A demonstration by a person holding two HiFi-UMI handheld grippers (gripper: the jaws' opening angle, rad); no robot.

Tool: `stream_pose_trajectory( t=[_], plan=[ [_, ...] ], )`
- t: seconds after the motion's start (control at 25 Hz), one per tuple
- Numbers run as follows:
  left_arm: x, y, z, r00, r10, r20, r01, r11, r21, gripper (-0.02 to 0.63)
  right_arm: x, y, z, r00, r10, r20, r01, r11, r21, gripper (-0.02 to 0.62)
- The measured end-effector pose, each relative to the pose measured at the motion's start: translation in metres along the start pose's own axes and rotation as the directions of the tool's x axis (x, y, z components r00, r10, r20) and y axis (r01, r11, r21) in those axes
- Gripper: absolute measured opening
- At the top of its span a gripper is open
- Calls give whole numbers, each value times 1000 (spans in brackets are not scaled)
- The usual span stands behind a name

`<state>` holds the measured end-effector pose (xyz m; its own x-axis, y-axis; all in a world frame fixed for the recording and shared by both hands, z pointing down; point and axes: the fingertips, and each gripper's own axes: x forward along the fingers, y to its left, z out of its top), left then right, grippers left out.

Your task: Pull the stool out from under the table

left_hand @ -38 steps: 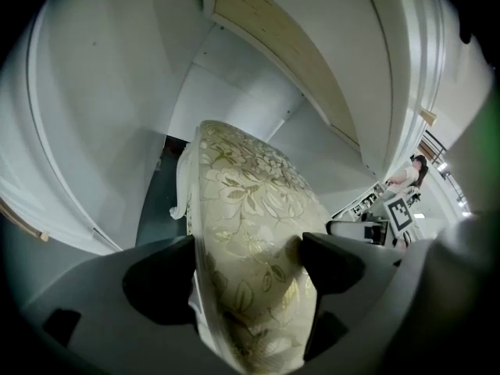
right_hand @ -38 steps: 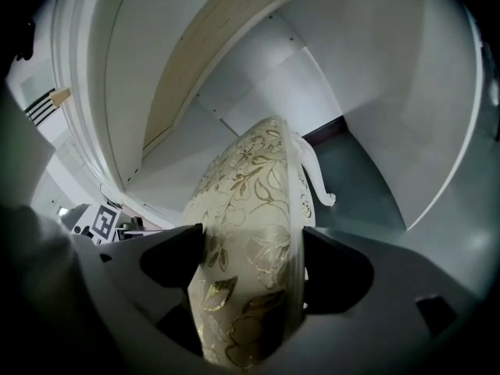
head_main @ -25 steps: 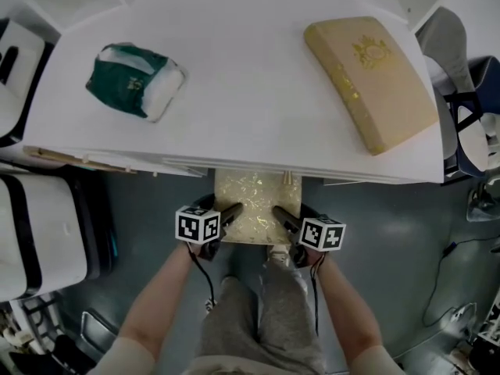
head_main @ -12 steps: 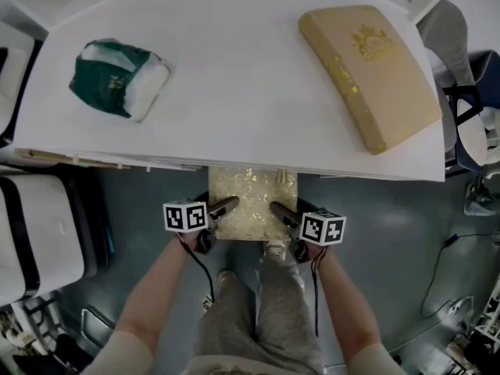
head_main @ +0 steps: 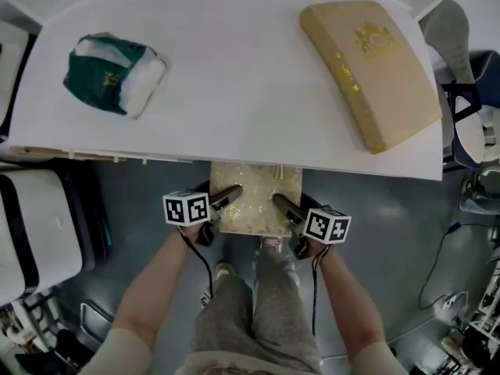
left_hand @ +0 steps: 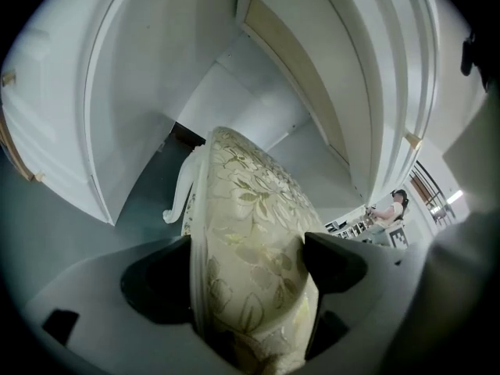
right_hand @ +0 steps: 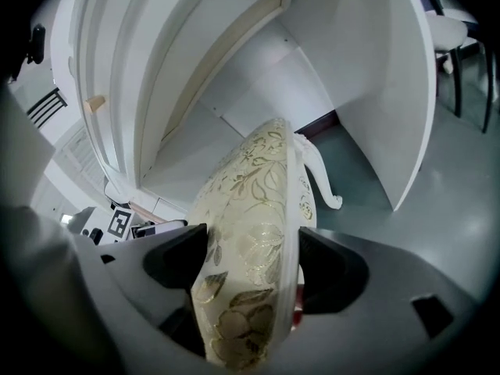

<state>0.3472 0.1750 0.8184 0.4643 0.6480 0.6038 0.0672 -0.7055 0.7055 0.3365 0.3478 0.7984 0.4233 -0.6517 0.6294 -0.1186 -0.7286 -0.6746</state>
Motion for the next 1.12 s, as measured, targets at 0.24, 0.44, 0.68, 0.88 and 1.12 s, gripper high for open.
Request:
stream_pose_trajectory(
  t=[0.24,0.44,0.68,0.88,1.12],
  plan=[
    [-35,-20,-21,1000,11,-14,-12,996,-88,459,-32,28,-11,1000,-17,-14,17,1000,19,379],
    [-87,-39,-42,1000,20,7,-19,990,-141,459,-62,67,-30,999,-17,-52,17,1000,-2,379],
    [-157,-61,-55,999,50,22,-45,982,-182,459,-92,126,-50,995,6,-104,-6,1000,-2,380],
    [-214,-68,-69,995,70,73,-51,970,-239,459,-105,176,-64,987,19,-162,-29,998,-57,380],
    [-275,-59,-80,976,135,168,-75,942,-326,459,-96,228,-78,967,49,-248,-88,985,-146,380]
  ],
)
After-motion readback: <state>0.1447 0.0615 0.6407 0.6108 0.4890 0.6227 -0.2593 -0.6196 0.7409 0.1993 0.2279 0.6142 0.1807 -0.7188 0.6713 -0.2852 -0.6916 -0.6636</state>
